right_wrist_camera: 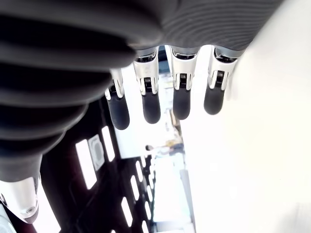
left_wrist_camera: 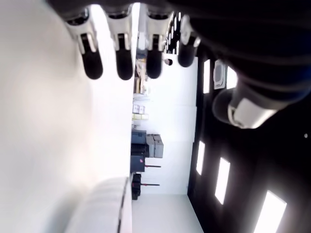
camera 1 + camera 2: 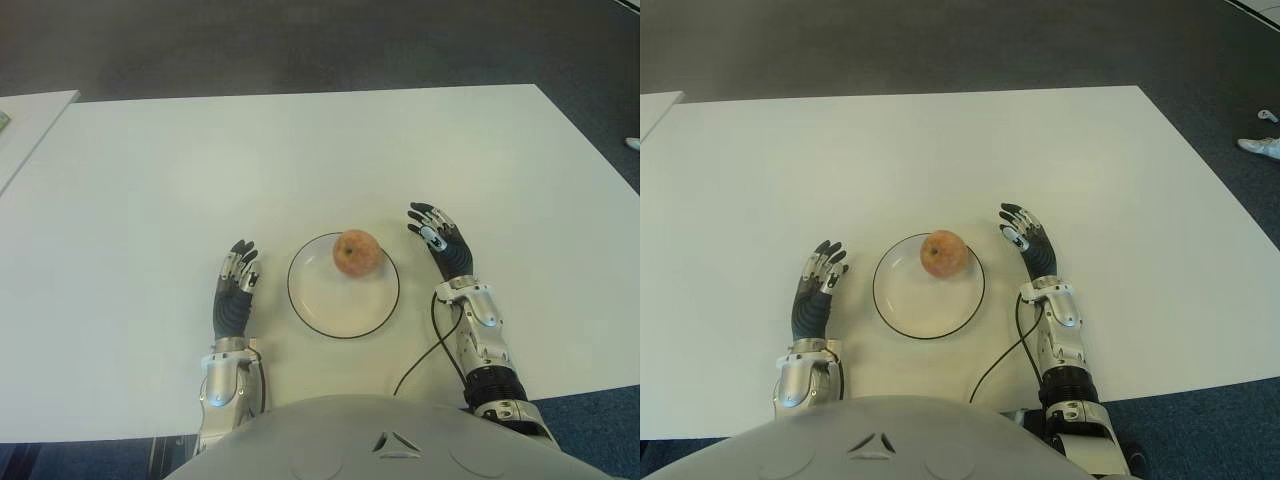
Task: Put the apples into the plate.
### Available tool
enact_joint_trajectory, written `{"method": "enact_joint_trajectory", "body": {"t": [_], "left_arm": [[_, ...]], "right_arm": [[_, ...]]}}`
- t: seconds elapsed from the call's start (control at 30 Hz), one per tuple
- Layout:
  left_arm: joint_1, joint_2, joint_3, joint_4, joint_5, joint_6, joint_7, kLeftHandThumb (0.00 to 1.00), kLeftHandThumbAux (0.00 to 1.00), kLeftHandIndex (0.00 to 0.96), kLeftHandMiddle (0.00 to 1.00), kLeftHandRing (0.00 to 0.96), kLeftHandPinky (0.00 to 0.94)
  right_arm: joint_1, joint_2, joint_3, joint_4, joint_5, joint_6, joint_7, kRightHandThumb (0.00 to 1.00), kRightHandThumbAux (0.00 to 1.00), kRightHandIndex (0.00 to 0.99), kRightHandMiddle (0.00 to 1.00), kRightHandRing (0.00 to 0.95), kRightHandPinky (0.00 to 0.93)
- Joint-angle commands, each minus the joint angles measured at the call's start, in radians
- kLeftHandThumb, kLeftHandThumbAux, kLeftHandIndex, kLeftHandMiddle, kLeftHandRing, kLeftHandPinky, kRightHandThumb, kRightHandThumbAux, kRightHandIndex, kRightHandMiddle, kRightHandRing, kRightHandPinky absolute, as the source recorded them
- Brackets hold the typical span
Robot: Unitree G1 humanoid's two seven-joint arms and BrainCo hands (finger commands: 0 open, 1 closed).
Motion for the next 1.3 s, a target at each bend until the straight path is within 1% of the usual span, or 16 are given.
{"method": "enact_joint_trajectory", "body": {"t": [0.03,0.17,0.27,0.43,0.57,0.73,1.0,1.13,1.3], "left_arm": [[0.007,0.008,0.004,0.003,-0.007,0.020,-0.013,0.039,0.499,0.128,0.154,0.159,0.196],[0.008,0.008,0.009,0.007,-0.005,0.020,-0.013,0.037,0.502,0.129,0.157,0.163,0.196],[0.010,0.010,0.014,0.007,-0.007,0.020,-0.014,0.036,0.505,0.137,0.162,0.169,0.212],[0.009,0.013,0.018,0.016,-0.006,0.005,-0.016,0.041,0.504,0.144,0.165,0.172,0.215],[0.018,0.011,0.017,0.006,0.000,-0.001,-0.013,0.045,0.502,0.142,0.161,0.166,0.207],[0.021,0.013,0.020,0.000,-0.009,0.012,-0.017,0.051,0.500,0.147,0.157,0.158,0.193],[0.019,0.014,0.016,0.003,-0.022,0.011,-0.028,0.061,0.497,0.150,0.153,0.149,0.197],[0.015,0.014,0.016,0.008,-0.022,0.007,-0.031,0.063,0.491,0.156,0.156,0.156,0.200],[0.009,0.012,0.015,0.011,-0.017,0.006,-0.028,0.060,0.480,0.162,0.159,0.161,0.207]], "right_arm": [[0.021,0.028,-0.007,0.065,-0.010,-0.001,0.014,0.228,0.604,0.204,0.203,0.175,0.201],[0.027,0.043,-0.009,0.087,-0.024,-0.030,0.016,0.232,0.615,0.206,0.206,0.178,0.194],[0.029,0.056,-0.011,0.103,-0.035,-0.053,0.013,0.258,0.632,0.218,0.205,0.174,0.176],[0.040,0.075,-0.010,0.134,-0.060,-0.113,0.002,0.293,0.644,0.233,0.201,0.165,0.168],[0.053,0.089,-0.007,0.157,-0.092,-0.186,-0.015,0.312,0.644,0.246,0.212,0.169,0.180],[0.068,0.112,-0.002,0.160,-0.126,-0.233,-0.040,0.313,0.638,0.257,0.229,0.183,0.192],[0.071,0.141,0.002,0.187,-0.153,-0.271,-0.065,0.355,0.624,0.291,0.244,0.193,0.201],[0.068,0.152,0.003,0.205,-0.155,-0.284,-0.067,0.363,0.622,0.295,0.243,0.188,0.181],[0.065,0.155,0.003,0.210,-0.161,-0.295,-0.070,0.368,0.640,0.323,0.245,0.179,0.168]]}}
